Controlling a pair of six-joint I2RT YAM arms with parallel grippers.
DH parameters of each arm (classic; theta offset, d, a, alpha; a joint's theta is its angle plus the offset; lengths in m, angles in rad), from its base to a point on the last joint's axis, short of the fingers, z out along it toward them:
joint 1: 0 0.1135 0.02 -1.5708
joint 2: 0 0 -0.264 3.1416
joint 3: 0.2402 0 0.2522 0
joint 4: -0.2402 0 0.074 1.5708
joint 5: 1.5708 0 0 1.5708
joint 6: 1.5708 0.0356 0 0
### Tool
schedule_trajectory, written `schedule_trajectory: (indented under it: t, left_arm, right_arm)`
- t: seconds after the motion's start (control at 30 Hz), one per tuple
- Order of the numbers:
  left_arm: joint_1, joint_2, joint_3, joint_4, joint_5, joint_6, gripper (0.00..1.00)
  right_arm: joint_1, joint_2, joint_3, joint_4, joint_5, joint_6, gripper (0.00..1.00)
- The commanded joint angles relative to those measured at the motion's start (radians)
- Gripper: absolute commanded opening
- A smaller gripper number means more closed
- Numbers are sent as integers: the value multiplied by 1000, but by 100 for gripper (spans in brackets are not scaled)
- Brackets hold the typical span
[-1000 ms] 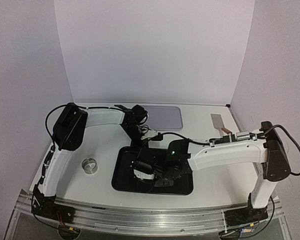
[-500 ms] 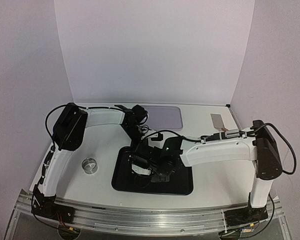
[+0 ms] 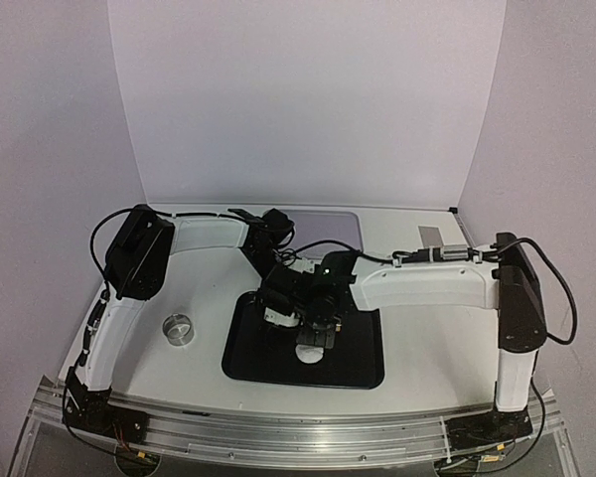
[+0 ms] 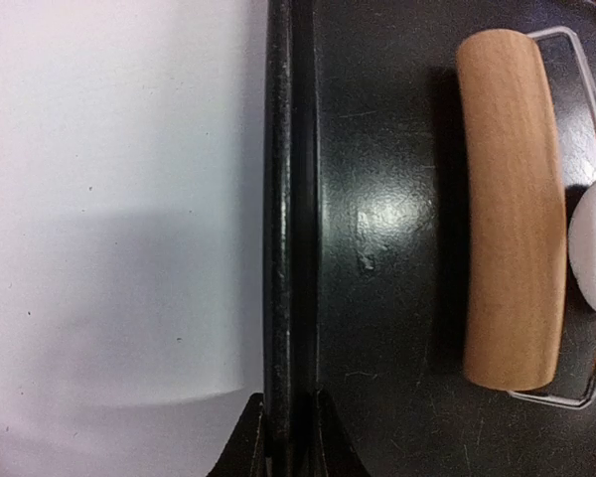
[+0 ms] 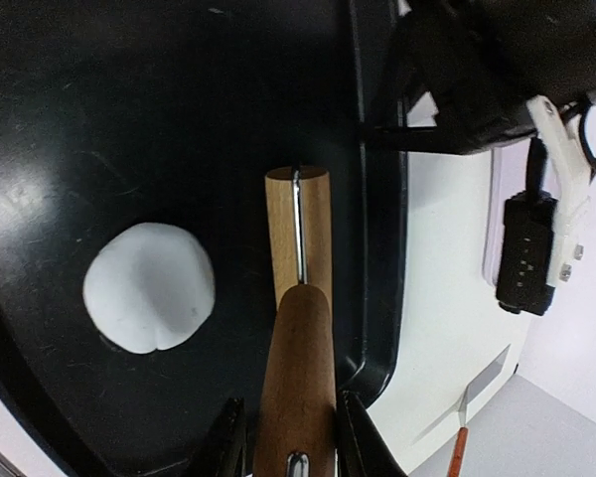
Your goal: Roll out the dumpling wrappers from the dough
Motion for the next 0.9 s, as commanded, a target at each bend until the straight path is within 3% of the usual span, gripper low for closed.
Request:
schedule_trajectory:
  t: [0.0, 0.3, 0.87]
  left_arm:
    - [9, 23, -40, 49, -168, 37, 0]
    - [9, 23, -34, 50, -164, 34, 0]
    - [7, 23, -30, 39, -141, 28, 0]
  right_arm:
    - [-18, -25, 113, -63, -32, 23, 0]
    - [114, -215, -60, -53, -107, -117, 0]
    - [91, -110, -105, -35, -95, -106, 0]
